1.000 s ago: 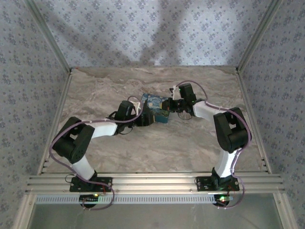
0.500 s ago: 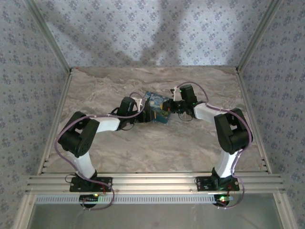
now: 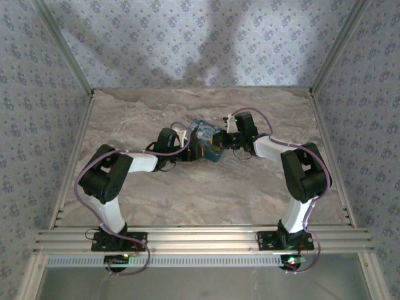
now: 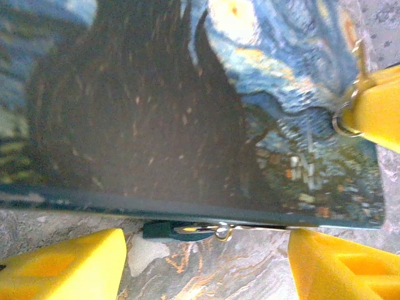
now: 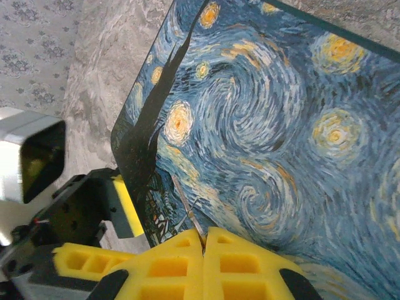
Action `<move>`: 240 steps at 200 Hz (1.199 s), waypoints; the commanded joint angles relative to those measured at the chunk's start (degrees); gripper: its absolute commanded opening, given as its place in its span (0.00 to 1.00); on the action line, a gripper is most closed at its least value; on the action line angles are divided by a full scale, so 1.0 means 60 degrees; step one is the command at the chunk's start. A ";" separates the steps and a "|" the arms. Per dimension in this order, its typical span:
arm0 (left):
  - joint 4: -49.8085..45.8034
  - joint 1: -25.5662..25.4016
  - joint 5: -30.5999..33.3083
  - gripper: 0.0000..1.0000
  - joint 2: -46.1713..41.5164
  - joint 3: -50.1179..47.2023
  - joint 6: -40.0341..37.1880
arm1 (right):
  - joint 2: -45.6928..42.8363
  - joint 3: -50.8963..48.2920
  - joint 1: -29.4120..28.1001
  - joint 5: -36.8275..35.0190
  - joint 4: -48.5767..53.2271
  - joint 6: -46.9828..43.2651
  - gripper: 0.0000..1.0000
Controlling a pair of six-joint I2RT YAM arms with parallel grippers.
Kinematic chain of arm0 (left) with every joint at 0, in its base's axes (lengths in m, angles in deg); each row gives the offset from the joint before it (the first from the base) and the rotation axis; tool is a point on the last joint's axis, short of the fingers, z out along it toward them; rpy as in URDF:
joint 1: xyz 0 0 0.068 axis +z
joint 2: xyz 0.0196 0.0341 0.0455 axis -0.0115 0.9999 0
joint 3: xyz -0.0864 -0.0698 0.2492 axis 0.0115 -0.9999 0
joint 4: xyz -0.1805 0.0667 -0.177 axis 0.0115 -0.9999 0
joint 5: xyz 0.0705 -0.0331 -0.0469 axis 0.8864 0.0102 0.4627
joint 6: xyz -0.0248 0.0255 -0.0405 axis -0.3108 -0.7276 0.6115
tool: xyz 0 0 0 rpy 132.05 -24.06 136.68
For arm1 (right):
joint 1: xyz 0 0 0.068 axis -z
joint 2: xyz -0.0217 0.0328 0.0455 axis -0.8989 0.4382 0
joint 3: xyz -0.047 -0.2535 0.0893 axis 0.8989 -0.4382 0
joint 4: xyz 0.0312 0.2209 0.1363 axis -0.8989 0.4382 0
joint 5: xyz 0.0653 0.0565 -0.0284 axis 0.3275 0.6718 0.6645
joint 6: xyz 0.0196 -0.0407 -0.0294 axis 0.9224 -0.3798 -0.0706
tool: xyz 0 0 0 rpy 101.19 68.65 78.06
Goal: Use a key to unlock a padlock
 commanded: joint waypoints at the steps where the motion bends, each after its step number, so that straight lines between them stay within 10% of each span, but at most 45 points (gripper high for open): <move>1: 0.0786 -0.0075 -0.0252 0.67 0.0326 -0.0245 -0.0074 | 0.0067 -0.0333 -0.0132 -0.0108 0.0574 0.0139 0.00; 240: 0.1117 -0.0823 0.0853 0.45 0.0892 0.0060 0.0602 | -0.0101 -0.0394 -0.0190 -0.0149 0.0494 0.0226 0.00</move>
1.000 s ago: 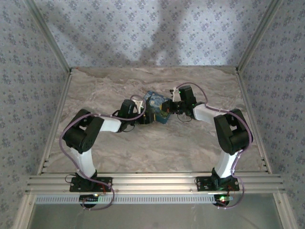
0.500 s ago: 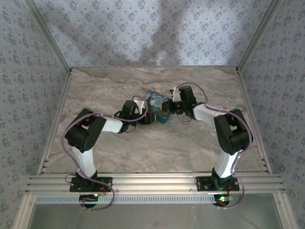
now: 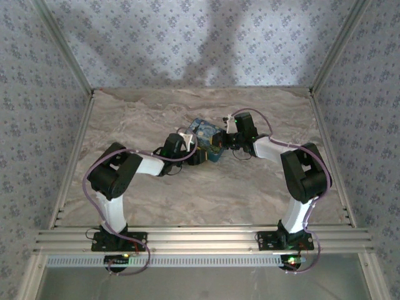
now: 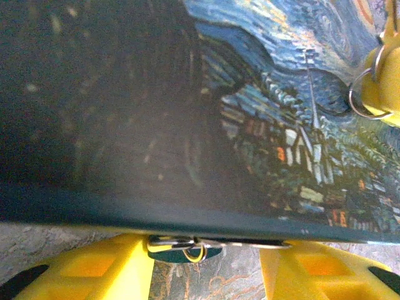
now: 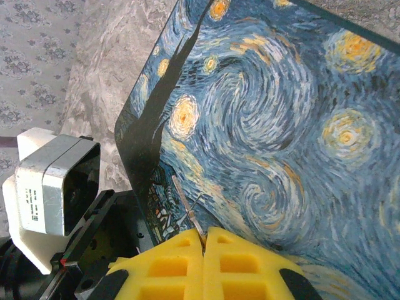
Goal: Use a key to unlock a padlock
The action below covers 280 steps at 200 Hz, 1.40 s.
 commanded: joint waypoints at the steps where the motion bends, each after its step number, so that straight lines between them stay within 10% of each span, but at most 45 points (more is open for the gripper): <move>1: -0.0137 -0.0137 0.0235 0.45 0.0229 0.0180 0.0433 | -0.0047 -0.0295 -0.0139 -0.0087 0.0650 0.0121 0.00; 280: -0.0290 -0.0139 -0.0164 0.23 -0.0907 0.0152 0.2168 | -0.3200 -0.2354 -0.0398 -0.0789 -0.0785 -0.1622 0.00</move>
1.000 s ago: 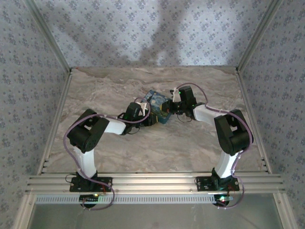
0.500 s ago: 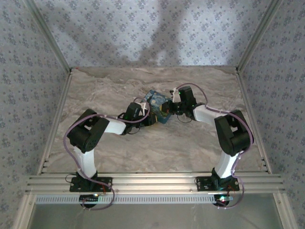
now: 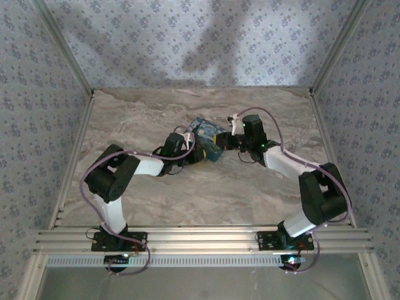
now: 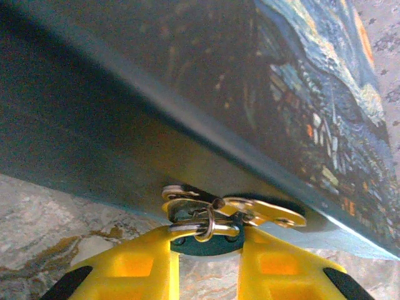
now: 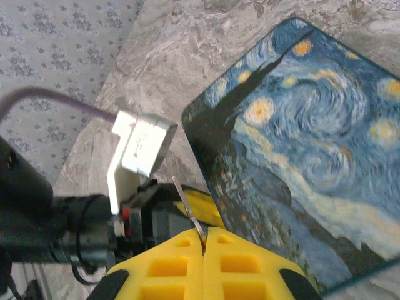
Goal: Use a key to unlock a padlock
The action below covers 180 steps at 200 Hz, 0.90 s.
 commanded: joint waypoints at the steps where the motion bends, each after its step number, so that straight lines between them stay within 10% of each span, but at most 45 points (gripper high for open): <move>1: 0.0059 -0.0033 -0.0450 0.24 -0.0502 0.0134 0.0484 | -0.0641 -0.0877 -0.0251 -0.0403 -0.0346 -0.0627 0.00; 180: -0.1415 -0.0286 -0.1054 0.24 -0.1077 0.0710 0.1285 | -0.0383 -0.4260 -0.2455 -0.3714 -0.4195 -0.0841 0.00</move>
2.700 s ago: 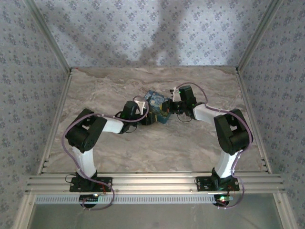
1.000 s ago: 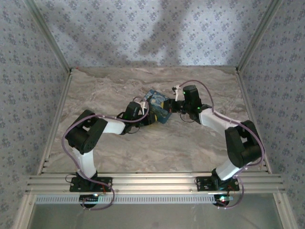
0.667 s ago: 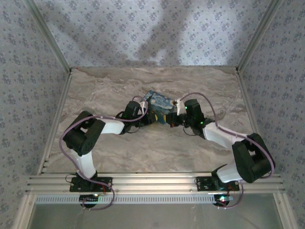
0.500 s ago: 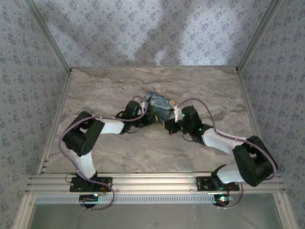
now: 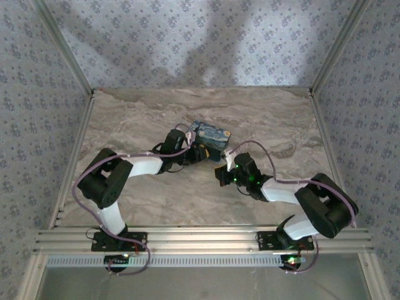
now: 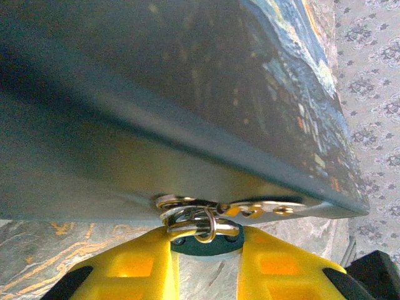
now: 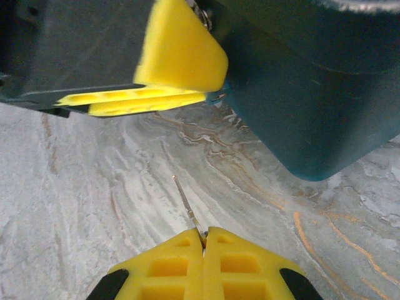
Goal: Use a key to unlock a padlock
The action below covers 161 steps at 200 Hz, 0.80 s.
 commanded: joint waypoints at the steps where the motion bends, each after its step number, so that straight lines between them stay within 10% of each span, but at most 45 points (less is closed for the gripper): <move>1: 0.0084 -0.0106 -0.0199 0.24 -0.0297 0.0295 0.0167 | 0.0327 -0.0058 -0.0143 -0.0563 -0.0869 0.0273 0.00; 161: 0.0061 -0.0262 -0.0122 0.23 -0.0238 0.0350 0.0430 | 0.1131 0.0326 0.0064 -0.0992 -0.1427 0.0682 0.00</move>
